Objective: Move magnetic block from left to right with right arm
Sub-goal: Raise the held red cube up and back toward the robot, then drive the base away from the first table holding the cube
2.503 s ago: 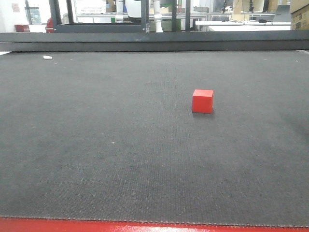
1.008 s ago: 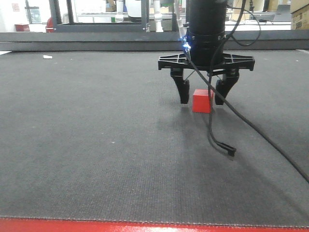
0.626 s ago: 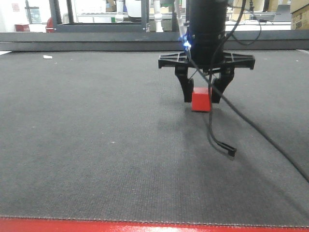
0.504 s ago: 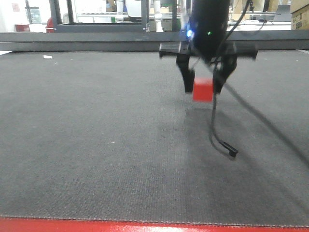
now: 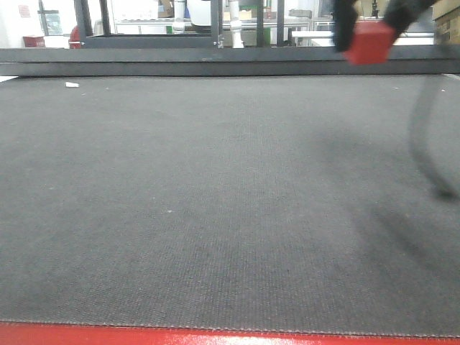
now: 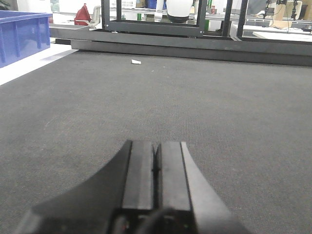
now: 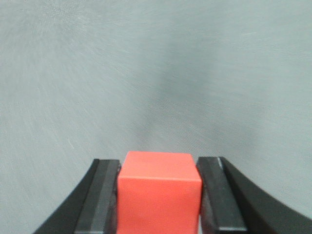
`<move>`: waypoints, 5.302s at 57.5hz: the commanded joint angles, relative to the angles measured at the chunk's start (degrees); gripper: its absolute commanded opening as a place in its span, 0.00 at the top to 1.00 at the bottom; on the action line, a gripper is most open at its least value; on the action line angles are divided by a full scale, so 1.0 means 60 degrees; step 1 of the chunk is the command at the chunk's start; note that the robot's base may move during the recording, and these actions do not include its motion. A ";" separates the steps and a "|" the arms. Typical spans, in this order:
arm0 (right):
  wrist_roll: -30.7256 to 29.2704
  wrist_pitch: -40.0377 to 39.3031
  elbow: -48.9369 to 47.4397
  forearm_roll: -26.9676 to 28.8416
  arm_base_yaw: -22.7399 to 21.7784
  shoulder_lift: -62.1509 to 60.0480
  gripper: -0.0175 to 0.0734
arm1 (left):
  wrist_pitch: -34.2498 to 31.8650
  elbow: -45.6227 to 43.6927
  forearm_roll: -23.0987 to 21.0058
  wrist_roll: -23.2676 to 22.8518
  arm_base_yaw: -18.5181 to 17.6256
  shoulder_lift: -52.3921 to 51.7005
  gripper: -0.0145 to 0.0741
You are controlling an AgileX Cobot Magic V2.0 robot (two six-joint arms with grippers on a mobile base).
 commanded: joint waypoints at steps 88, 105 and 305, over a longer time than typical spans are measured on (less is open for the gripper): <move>-0.0668 -0.4402 0.8903 -0.0948 -0.0273 -1.4633 0.70 | -0.0804 0.0081 -0.0044 -0.0056 0.0015 -0.0114 0.98; -0.0668 -0.4402 0.8903 -0.0948 -0.0273 -1.4633 0.70 | -0.0804 0.0081 -0.0044 -0.0056 0.0015 -0.0114 0.98; -0.0668 -0.4399 0.8903 -0.0948 -0.0273 -1.4651 0.70 | -0.0804 0.0081 -0.0044 -0.0056 0.0015 -0.0097 0.98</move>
